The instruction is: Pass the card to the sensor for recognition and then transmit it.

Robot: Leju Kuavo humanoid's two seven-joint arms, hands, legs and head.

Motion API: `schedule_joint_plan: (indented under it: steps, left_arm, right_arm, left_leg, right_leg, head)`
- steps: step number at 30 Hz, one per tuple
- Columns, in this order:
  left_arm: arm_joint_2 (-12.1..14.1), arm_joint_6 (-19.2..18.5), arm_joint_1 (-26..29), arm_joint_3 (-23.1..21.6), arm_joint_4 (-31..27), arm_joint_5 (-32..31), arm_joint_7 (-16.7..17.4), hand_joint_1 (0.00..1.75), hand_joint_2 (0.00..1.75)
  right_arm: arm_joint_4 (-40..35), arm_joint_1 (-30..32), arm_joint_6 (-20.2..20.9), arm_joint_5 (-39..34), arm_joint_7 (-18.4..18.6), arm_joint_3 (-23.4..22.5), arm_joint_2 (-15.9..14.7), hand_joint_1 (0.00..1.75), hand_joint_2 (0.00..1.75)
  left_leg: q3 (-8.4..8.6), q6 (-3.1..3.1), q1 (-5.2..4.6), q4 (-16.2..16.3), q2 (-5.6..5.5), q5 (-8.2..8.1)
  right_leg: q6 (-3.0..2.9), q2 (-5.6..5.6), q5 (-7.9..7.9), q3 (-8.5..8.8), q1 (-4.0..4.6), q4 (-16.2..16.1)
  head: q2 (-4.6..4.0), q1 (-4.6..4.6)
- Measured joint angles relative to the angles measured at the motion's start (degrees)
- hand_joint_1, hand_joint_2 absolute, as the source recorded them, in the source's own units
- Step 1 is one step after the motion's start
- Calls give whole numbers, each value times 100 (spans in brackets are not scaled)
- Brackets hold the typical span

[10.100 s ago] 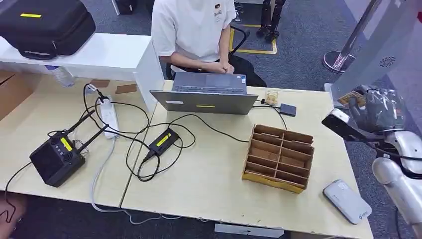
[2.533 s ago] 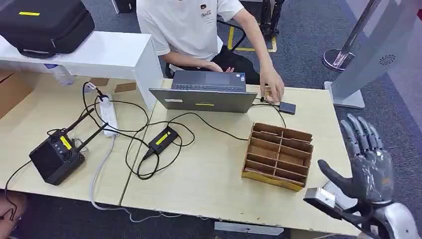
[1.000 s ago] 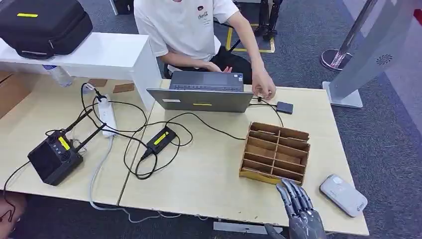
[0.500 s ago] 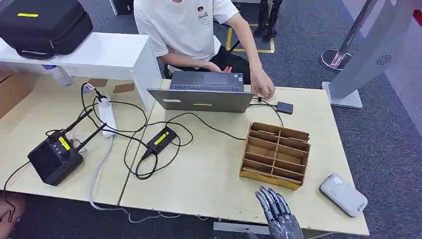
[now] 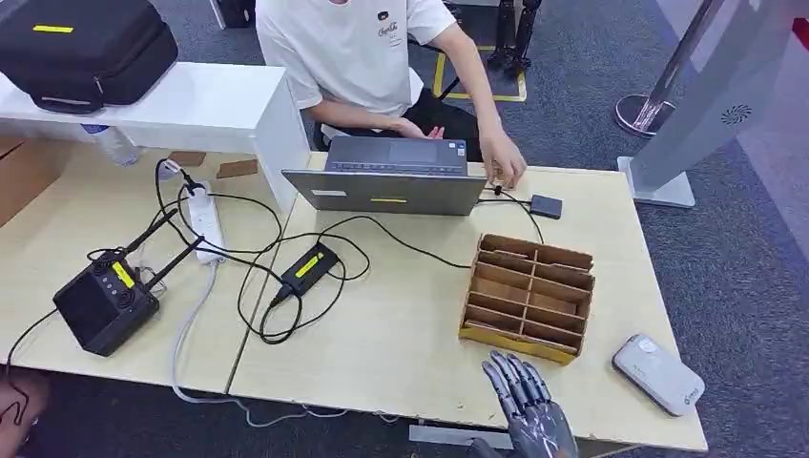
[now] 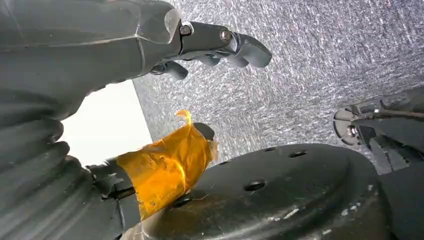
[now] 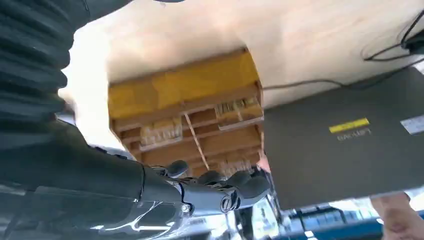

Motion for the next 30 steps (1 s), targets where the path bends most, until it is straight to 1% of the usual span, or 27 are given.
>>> schedule_joint_plan:
  steps: [2, 5, 9, 11, 15, 19, 26, 30]
  left_arm:
    - [11, -20, 0, -26, 0, -46, 2, 0, 175]
    - [26, -55, 0, -48, 0, -114, 9, 0, 175]
    - [42, -68, 0, -125, 0, -158, 9, 0, 175]
    - [46, -68, 0, -133, 0, -181, 9, 0, 175]
    - [55, -70, 0, -142, 0, -192, 9, 0, 175]
    - [66, -70, 0, -157, 0, -195, 11, 0, 175]
    - [72, -77, -1, -177, 0, -203, 11, 0, 175]
    - [72, -77, 1, -177, 0, -206, 11, 0, 175]
  right_arm:
    - [55, -76, 0, 246, -244, -268, 149, 0, 175]
    - [125, -191, -4, 510, -571, -824, 413, 0, 175]
    - [250, -336, -13, 637, -755, -1350, 667, 0, 175]
    - [350, -394, -13, 661, -759, -1552, 759, 0, 175]
    - [494, -461, -13, 680, -757, -1743, 855, 0, 175]
    - [621, -498, -13, 687, -748, -1835, 907, 0, 175]
    - [849, -559, -13, 672, -645, -1920, 927, 0, 175]
    - [995, -561, -13, 582, -652, -2018, 929, 0, 175]
  left_leg:
    - [0, -4, 0, 0, 0, 3]
    - [1, -7, 0, 0, 0, 5]
    - [0, -9, 1, 0, -1, 7]
    - [0, -10, 1, 0, -1, 7]
    - [-1, -10, 0, 0, -1, 7]
    - [-1, -10, 0, 0, -1, 7]
    - [0, -10, 2, 0, -1, 7]
    - [-1, -10, 1, 0, -1, 7]
  right_leg:
    - [-3, 0, 2, 0, 0, 0]
    - [-3, 0, 3, 0, 0, 0]
    - [-3, -1, 3, 0, 0, 1]
    - [-4, -1, 3, 0, 0, 1]
    - [-3, -1, 3, 0, 0, 0]
    - [-4, -1, 3, -1, 0, 0]
    - [-4, -1, 3, -1, 1, 1]
    - [-4, -1, 3, -1, 1, 1]
  head:
    - [0, 0]
    - [0, -2]
    - [0, 0]
    - [0, 0]
    - [0, 0]
    - [0, 0]
    - [0, 0]
    - [0, 0]
